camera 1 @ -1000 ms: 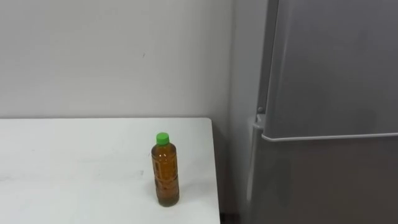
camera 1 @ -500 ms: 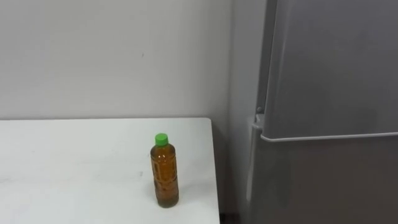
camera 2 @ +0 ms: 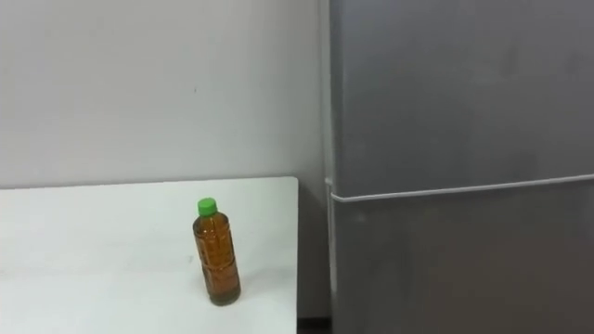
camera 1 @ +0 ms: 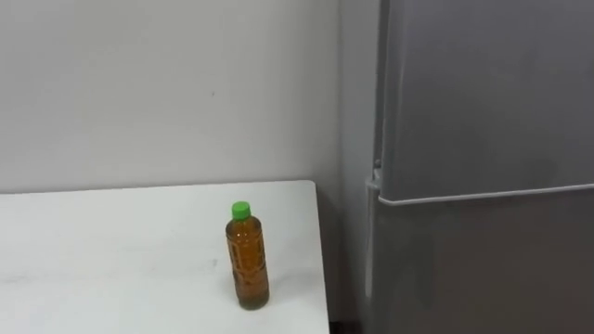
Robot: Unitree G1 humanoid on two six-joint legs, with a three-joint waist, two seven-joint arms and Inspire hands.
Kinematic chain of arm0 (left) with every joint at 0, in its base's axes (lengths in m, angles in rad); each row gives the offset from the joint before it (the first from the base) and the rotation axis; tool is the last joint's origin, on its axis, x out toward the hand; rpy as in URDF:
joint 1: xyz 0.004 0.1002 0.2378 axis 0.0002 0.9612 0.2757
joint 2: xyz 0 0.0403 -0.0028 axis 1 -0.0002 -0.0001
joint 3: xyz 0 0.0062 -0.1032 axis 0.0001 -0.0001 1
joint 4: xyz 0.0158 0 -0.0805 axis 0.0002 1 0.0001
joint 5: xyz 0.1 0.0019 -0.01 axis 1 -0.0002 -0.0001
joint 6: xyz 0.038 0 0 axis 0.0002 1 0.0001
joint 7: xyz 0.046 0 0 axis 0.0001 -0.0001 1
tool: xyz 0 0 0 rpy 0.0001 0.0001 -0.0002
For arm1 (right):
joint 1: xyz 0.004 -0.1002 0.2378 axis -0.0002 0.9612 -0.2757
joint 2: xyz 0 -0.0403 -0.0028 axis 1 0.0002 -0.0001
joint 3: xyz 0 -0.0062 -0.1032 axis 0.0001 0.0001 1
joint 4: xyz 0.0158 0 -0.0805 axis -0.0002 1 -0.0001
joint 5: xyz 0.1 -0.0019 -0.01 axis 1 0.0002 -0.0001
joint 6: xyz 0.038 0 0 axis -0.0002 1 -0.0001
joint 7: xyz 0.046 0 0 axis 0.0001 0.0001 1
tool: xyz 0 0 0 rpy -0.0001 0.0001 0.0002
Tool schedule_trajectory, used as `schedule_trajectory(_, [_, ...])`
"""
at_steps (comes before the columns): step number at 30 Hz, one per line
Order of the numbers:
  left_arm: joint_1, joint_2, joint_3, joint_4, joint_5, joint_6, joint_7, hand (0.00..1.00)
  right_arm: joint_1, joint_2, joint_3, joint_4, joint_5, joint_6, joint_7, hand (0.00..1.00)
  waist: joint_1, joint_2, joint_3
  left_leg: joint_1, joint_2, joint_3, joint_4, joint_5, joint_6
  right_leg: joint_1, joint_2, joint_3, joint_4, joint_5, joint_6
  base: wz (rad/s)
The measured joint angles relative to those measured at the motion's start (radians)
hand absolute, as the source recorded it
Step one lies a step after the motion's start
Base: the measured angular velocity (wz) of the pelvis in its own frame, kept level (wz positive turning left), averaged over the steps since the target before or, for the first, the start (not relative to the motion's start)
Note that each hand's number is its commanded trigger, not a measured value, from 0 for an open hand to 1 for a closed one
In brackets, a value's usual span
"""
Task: Put the bottle in the upper fridge
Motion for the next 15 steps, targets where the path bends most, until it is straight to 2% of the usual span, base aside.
schedule_trajectory(2, [-0.008, 0.001, 0.010, -0.101, 0.001, -0.020, 0.017, 0.00, -0.004, 0.000, 0.000, -0.013, -0.011, 0.000, 0.001, 0.00, 0.003, 0.002, -0.0037, 0.000, 0.000, 0.005, -0.002, 0.000, 0.000, -0.009, 0.000, 0.009, 0.002, 0.000, 0.000, -0.09])
schedule_trajectory(3, [-0.026, 0.005, 0.013, -0.142, 0.000, -0.030, 0.025, 0.00, 0.000, 0.000, 0.000, -0.019, -0.013, -0.003, 0.001, 0.00, 0.003, 0.002, -0.0009, -0.001, -0.001, 0.005, -0.001, 0.000, 0.000, -0.010, 0.000, 0.010, 0.002, 0.000, 0.000, -0.06])
schedule_trajectory(10, [-0.043, 0.009, 0.012, -0.460, 0.004, -0.030, 0.064, 0.00, -0.001, 0.012, -0.008, -0.033, -0.035, -0.004, -0.005, 0.00, -0.009, -0.002, 0.0002, 0.000, -0.001, 0.001, -0.002, 0.000, 0.000, -0.009, 0.000, 0.013, 0.000, 0.000, 0.000, 0.00])
schedule_trajectory(12, [-0.062, 0.009, 0.010, -0.580, 0.005, -0.029, 0.068, 0.00, -0.001, 0.015, -0.006, -0.034, -0.034, 0.001, -0.005, 0.00, -0.012, -0.006, 0.0041, -0.002, -0.001, -0.003, -0.003, 0.000, 0.000, -0.008, 0.000, 0.010, 0.000, 0.000, 0.000, 0.05])
schedule_trajectory(13, [-0.068, 0.009, 0.010, -0.605, 0.005, -0.029, 0.069, 0.00, -0.002, 0.015, -0.006, -0.034, -0.034, 0.002, -0.005, 0.00, -0.012, -0.006, 0.0045, -0.002, -0.001, -0.004, -0.004, 0.000, 0.000, -0.008, 0.000, 0.010, -0.001, 0.000, 0.000, 0.03])
schedule_trajectory(15, [-0.081, 0.009, 0.003, -0.695, 0.002, -0.029, 0.070, 0.00, -0.011, 0.019, 0.003, -0.033, -0.031, 0.005, -0.005, 0.00, -0.028, -0.012, 0.0078, -0.003, -0.002, -0.006, -0.008, 0.000, 0.000, -0.009, 0.000, 0.006, 0.000, 0.000, 0.000, 0.02])
